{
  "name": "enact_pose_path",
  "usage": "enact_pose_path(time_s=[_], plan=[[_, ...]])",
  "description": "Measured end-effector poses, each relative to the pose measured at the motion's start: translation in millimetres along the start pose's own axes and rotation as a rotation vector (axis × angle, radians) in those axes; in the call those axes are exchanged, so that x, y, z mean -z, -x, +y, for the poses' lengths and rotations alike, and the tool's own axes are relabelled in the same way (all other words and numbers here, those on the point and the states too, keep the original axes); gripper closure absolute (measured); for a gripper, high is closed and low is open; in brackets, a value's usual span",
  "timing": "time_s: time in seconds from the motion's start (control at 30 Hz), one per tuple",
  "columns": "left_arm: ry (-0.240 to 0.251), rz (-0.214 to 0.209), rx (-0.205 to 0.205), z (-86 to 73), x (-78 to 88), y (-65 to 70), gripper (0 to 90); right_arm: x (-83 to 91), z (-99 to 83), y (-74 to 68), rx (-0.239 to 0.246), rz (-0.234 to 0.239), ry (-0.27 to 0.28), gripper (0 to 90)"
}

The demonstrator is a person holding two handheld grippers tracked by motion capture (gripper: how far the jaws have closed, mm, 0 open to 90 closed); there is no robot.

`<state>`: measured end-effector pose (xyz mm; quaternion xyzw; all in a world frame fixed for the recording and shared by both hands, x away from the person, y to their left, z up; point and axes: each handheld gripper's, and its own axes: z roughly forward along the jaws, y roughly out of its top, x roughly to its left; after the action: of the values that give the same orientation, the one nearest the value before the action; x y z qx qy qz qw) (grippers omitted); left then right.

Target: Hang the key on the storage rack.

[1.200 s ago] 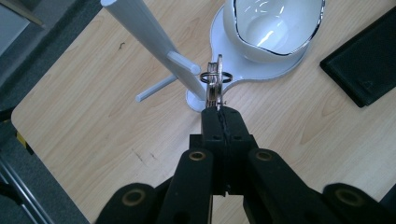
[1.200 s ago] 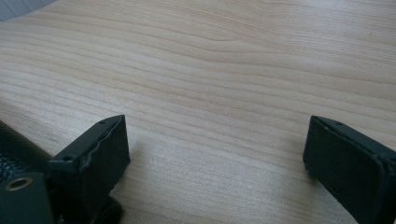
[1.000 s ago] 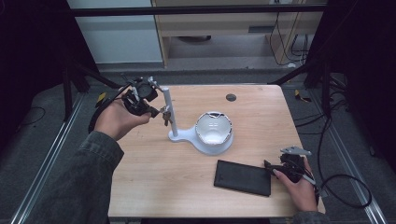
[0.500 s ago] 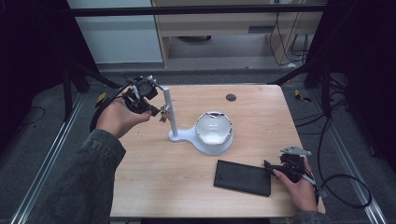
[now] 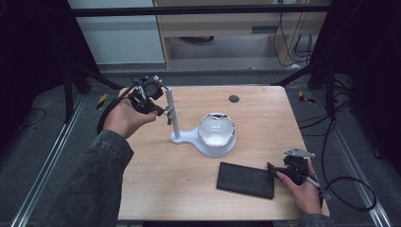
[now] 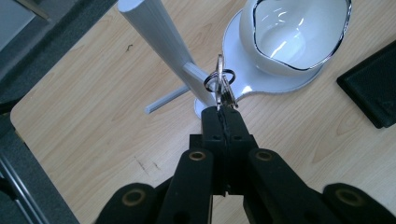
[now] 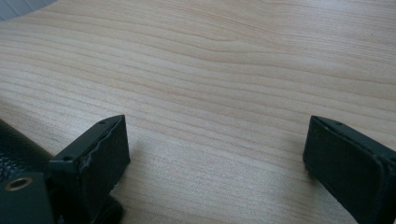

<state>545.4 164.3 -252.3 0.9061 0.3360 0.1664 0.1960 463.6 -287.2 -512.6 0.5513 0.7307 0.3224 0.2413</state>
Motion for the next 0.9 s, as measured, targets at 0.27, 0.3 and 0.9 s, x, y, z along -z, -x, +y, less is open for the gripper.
enact_pose_path(time_s=[0.27,0.3,0.9], plan=[[0.006,0.003,-0.004,-0.5,-0.4,-0.8,89.8,0.0,0.0,0.0,0.000,0.000,-0.001,7.4],[0.008,-0.004,-0.003,-0.9,-0.5,-1.0,89.8,0.0,0.0,0.0,0.000,-0.001,0.000,7.4],[0.045,-0.003,0.028,-5.3,-2.3,-6.3,87.3,0.0,0.0,0.0,0.000,0.000,0.000,7.4]])
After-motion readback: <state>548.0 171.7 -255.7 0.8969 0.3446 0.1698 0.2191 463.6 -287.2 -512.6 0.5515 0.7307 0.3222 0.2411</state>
